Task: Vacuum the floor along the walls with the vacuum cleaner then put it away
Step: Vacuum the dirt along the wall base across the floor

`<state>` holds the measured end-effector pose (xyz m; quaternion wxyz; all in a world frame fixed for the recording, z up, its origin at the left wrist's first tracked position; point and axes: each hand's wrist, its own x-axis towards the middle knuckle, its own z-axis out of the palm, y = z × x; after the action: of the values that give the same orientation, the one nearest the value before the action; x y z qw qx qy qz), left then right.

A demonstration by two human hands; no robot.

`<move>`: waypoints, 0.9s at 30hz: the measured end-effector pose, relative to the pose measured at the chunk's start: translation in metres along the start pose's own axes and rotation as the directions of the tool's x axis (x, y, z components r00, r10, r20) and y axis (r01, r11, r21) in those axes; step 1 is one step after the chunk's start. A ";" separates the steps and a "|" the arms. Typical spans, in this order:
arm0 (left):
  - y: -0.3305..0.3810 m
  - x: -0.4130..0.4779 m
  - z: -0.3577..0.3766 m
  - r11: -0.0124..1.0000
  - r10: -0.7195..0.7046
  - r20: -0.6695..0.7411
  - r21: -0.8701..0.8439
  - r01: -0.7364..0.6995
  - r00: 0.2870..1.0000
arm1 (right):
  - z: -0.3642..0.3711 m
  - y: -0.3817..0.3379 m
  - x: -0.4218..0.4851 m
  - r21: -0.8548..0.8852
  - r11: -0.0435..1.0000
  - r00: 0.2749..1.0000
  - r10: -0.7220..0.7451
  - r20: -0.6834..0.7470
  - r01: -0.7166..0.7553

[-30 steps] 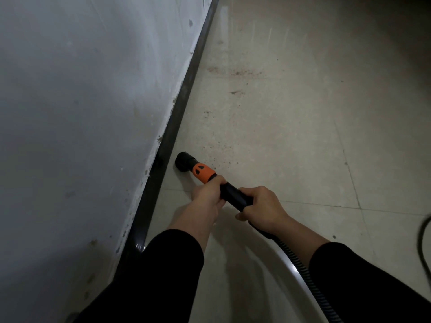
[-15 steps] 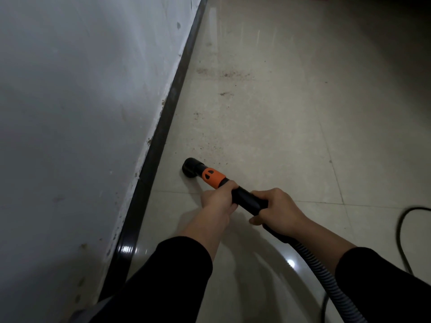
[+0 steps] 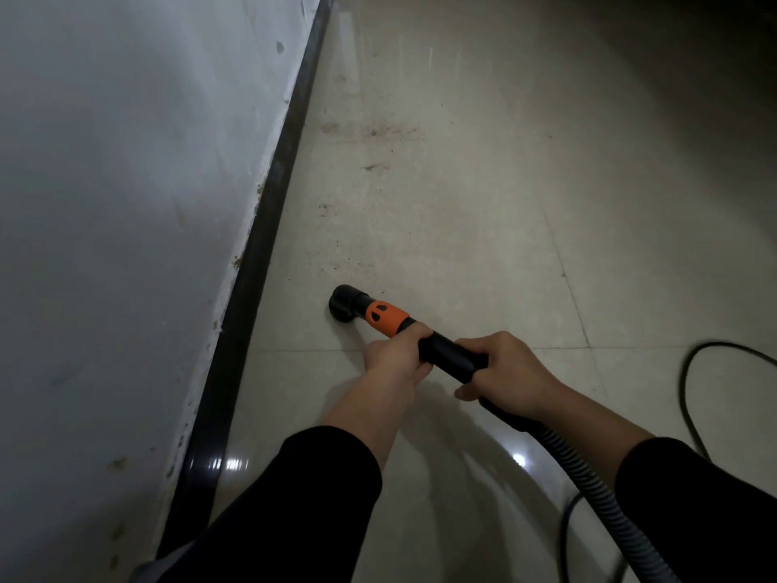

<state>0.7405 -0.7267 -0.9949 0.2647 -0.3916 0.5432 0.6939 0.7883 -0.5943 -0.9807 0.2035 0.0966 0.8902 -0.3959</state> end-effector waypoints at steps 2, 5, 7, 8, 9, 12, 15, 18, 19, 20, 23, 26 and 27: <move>-0.002 0.000 0.004 1.000 -0.005 0.017 0.009 0.005 1.000 | -0.003 0.002 -0.003 0.002 1.000 1.000 0.013 -0.007 -0.013; -0.006 0.000 0.010 1.000 -0.011 0.035 0.019 0.011 0.999 | -0.007 0.004 -0.006 -0.015 0.999 0.999 0.030 -0.015 -0.030; -0.006 0.001 0.014 1.000 -0.019 0.051 0.013 0.018 0.999 | -0.009 0.004 -0.008 -0.024 0.999 0.999 0.045 -0.026 -0.046; -0.004 0.002 0.015 1.000 -0.025 0.069 0.009 0.024 0.997 | -0.010 0.003 -0.007 -0.026 0.998 0.998 0.055 -0.035 -0.055; -0.002 0.003 0.016 0.999 -0.031 0.087 0.013 0.030 0.996 | -0.011 0.002 -0.007 -0.028 0.998 0.997 0.063 -0.047 -0.064; 0.007 0.007 0.019 0.998 -0.049 0.099 0.044 0.044 0.994 | -0.012 -0.004 -0.004 -0.029 0.995 0.993 0.092 -0.072 -0.094; 0.013 0.007 0.021 0.997 -0.065 0.114 0.046 0.060 0.991 | -0.015 -0.012 -0.003 -0.052 0.989 0.988 0.135 -0.078 -0.139; 0.015 0.004 0.023 0.997 -0.077 0.148 0.039 0.072 0.986 | -0.021 -0.019 -0.005 -0.104 0.978 0.982 0.174 -0.075 -0.182; 0.015 0.003 0.024 0.997 -0.080 0.158 0.031 0.076 0.984 | -0.024 -0.022 -0.006 -0.116 0.974 0.979 0.189 -0.075 -0.197; 0.015 0.001 0.025 0.996 -0.084 0.170 0.022 0.081 0.982 | -0.027 -0.024 -0.007 -0.131 0.969 0.976 0.201 -0.078 -0.210; 0.017 -0.001 0.027 0.995 -0.099 0.197 -0.009 0.103 0.975 | -0.033 -0.030 -0.006 -0.176 0.957 0.972 0.219 -0.088 -0.232; 0.019 0.001 0.031 0.994 -0.099 0.192 -0.030 0.106 0.976 | -0.036 -0.031 -0.001 -0.198 0.951 0.970 0.226 -0.091 -0.240; 0.019 0.003 0.033 0.994 -0.098 0.190 -0.030 0.105 0.977 | -0.037 -0.030 0.001 -0.196 0.950 0.969 0.228 -0.098 -0.243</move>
<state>0.7154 -0.7003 -0.9832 0.3422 -0.3566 0.4811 0.7241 0.7673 -0.5868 -0.9387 0.2251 0.1952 0.9155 -0.2702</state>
